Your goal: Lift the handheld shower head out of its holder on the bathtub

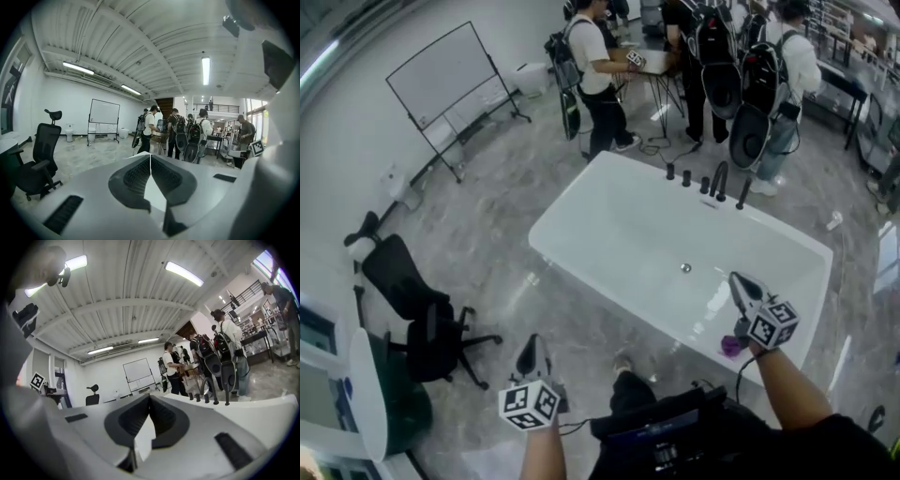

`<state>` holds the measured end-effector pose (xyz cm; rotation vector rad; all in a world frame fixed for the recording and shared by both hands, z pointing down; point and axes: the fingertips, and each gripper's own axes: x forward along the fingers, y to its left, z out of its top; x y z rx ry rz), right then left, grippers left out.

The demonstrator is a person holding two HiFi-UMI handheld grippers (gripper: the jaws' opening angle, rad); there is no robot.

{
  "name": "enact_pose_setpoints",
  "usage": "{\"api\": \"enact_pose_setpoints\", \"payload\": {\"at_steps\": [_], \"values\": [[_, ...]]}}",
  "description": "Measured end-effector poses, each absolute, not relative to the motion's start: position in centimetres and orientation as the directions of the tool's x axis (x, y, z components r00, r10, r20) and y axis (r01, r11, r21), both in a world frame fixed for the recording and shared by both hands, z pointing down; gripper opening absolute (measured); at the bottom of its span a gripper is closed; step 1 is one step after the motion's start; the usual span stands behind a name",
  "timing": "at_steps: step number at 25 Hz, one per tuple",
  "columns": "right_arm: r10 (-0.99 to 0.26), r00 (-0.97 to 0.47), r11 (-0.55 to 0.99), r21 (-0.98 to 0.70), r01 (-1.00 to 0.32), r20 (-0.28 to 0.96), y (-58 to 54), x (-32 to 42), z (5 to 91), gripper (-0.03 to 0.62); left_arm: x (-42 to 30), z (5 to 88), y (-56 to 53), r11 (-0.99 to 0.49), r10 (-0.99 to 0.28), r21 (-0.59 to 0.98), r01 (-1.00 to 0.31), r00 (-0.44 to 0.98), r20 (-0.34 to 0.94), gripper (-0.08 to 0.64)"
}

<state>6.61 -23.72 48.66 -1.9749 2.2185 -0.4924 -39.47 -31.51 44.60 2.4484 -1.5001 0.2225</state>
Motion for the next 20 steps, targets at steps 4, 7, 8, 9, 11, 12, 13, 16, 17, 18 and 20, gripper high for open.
{"api": "enact_pose_setpoints", "payload": {"at_steps": [4,7,8,9,11,12,13,16,17,18,20], "values": [[-0.985,-0.101,0.051,-0.317,-0.947,0.142,-27.4,5.8,49.3,0.008,-39.2,46.0,-36.8,-0.478,-0.818,0.158,-0.864,0.503,0.279,0.015],[-0.983,-0.066,0.011,-0.309,-0.951,0.169,-30.0,5.2,49.1,0.008,-38.4,46.1,-41.3,-0.529,-0.782,0.154,-0.835,0.55,0.293,0.015],[-0.982,-0.059,0.003,-0.302,-0.953,0.178,-30.8,4.8,49.1,0.008,-38.1,45.9,-42.8,-0.546,-0.771,0.152,-0.824,0.565,0.295,0.015],[-0.982,-0.053,-0.003,-0.295,-0.955,0.183,-31.6,4.2,49.1,0.008,-37.8,45.8,-44.2,-0.562,-0.761,0.15,-0.813,0.58,0.293,0.015],[-0.984,-0.037,-0.016,-0.289,-0.957,0.176,-32.9,3.1,49.1,0.008,-37.4,45.3,-47.1,-0.594,-0.745,0.139,-0.793,0.606,0.279,0.015],[-0.985,-0.026,-0.025,-0.288,-0.957,0.171,-33.5,2.7,49.1,0.008,-37.1,44.9,-48.6,-0.609,-0.739,0.127,-0.783,0.618,0.268,0.015],[-0.985,-0.014,-0.035,-0.284,-0.958,0.17,-34.0,2.2,49.2,0.008,-36.7,44.5,-49.9,-0.627,-0.732,0.11,-0.772,0.631,0.257,0.015],[-0.979,0.024,-0.079,-0.262,-0.962,0.204,-35.0,1.3,49.8,0.008,-34.8,43.6,-53.3,-0.691,-0.688,0.068,-0.72,0.683,0.244,0.014],[-0.976,0.042,-0.098,-0.26,-0.961,0.215,-35.3,1.1,50.0,0.008,-34.3,43.4,-54.4,-0.71,-0.67,0.067,-0.701,0.702,0.242,0.015],[-0.973,0.061,-0.119,-0.26,-0.958,0.222,-35.5,1.0,50.2,0.008,-33.7,43.3,-55.5,-0.727,-0.652,0.07,-0.683,0.719,0.239,0.015],[-0.968,0.101,-0.159,-0.251,-0.955,0.23,-36.0,1.0,50.2,0.008,-32.7,43.5,-57.5,-0.753,-0.622,0.082,-0.653,0.747,0.234,0.014]]}}
